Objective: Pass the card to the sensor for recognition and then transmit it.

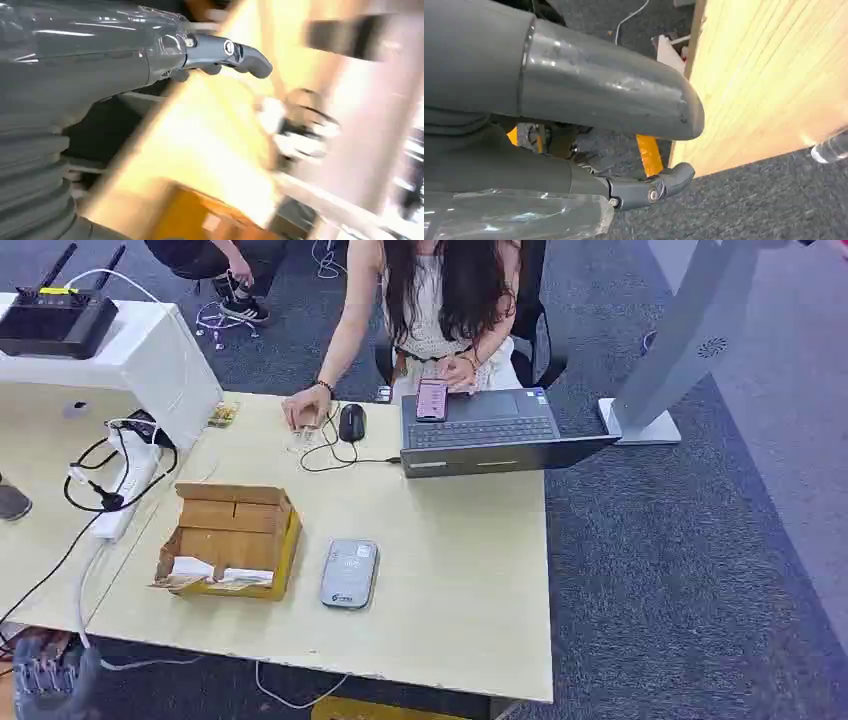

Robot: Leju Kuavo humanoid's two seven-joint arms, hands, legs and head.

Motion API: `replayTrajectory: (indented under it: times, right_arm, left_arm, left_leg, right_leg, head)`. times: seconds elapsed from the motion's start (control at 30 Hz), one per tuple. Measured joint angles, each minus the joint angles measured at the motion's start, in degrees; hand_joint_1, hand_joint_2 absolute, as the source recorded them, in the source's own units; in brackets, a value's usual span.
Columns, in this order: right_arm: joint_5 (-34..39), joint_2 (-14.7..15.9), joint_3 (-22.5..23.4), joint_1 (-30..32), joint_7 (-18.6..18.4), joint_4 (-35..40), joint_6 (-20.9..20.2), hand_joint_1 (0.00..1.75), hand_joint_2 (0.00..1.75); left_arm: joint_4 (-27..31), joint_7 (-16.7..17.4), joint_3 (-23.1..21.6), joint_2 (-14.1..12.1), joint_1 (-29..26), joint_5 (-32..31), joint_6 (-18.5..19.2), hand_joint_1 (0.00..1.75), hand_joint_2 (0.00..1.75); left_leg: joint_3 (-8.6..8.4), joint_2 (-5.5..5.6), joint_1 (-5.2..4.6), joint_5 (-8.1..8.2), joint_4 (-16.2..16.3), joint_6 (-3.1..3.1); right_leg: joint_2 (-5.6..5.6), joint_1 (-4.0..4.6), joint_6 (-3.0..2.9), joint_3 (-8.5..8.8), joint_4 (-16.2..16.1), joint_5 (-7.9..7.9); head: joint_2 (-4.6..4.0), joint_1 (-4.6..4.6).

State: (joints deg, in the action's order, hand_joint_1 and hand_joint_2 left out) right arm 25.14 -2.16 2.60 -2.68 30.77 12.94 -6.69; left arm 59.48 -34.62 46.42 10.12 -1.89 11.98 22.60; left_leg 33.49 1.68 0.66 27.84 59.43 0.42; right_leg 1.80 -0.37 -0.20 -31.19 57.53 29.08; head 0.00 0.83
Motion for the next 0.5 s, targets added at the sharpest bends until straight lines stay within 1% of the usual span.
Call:
replayTrajectory:
  times: [0.07,0.13,0.27,0.37,0.5]
  right_arm:
    - [0.1,0.0,0.1,-0.1,0.0,-0.1,-0.2,0.00,0.00]
    - [0.2,0.0,0.2,-0.2,-0.1,-0.3,-0.2,0.00,0.00]
    - [0.2,0.0,0.4,-0.4,-0.2,-0.4,-0.2,0.00,0.00]
    - [0.0,0.0,0.4,-0.7,-0.4,-0.5,-0.2,0.00,0.00]
    - [-0.5,0.0,0.4,-1.1,-0.8,-0.6,-0.2,0.00,0.00]
  left_arm:
    - [3.6,-0.4,-0.1,0.7,-0.2,-0.9,0.9,0.00,1.75]
    - [7.6,-0.4,-0.9,1.5,-0.4,-1.8,0.5,0.00,1.75]
    - [14.4,-0.4,-4.1,1.5,-0.2,-4.3,-2.7,0.00,1.75]
    - [17.9,0.3,-7.0,0.8,0.6,-7.9,-5.7,0.00,1.75]
    - [19.5,2.3,-11.0,-1.1,3.1,-13.9,-8.8,0.00,1.75]
  left_leg:
    - [0.00,0.00,0.01,-0.01,0.0,-0.02]
    - [0.02,0.02,0.00,-0.02,0.0,-0.02]
    - [0.02,0.01,-0.02,-0.01,0.0,-0.02]
    - [0.00,0.00,-0.01,-0.02,0.0,-0.02]
    - [-0.01,0.02,-0.01,-0.08,0.0,-0.04]
  right_leg:
    - [0.00,0.00,0.00,-0.02,0.0,0.00]
    - [-0.01,0.00,0.00,-0.03,0.0,0.00]
    - [-0.01,0.00,0.01,-0.03,0.0,0.00]
    - [0.01,-0.01,0.00,-0.03,0.0,-0.01]
    - [-0.01,-0.01,-0.04,-0.02,0.0,-0.05]
  head:
    - [0.00,0.04]
    - [0.00,-0.07]
    - [0.00,-0.07]
    - [0.00,-0.07]
    - [0.00,-0.07]
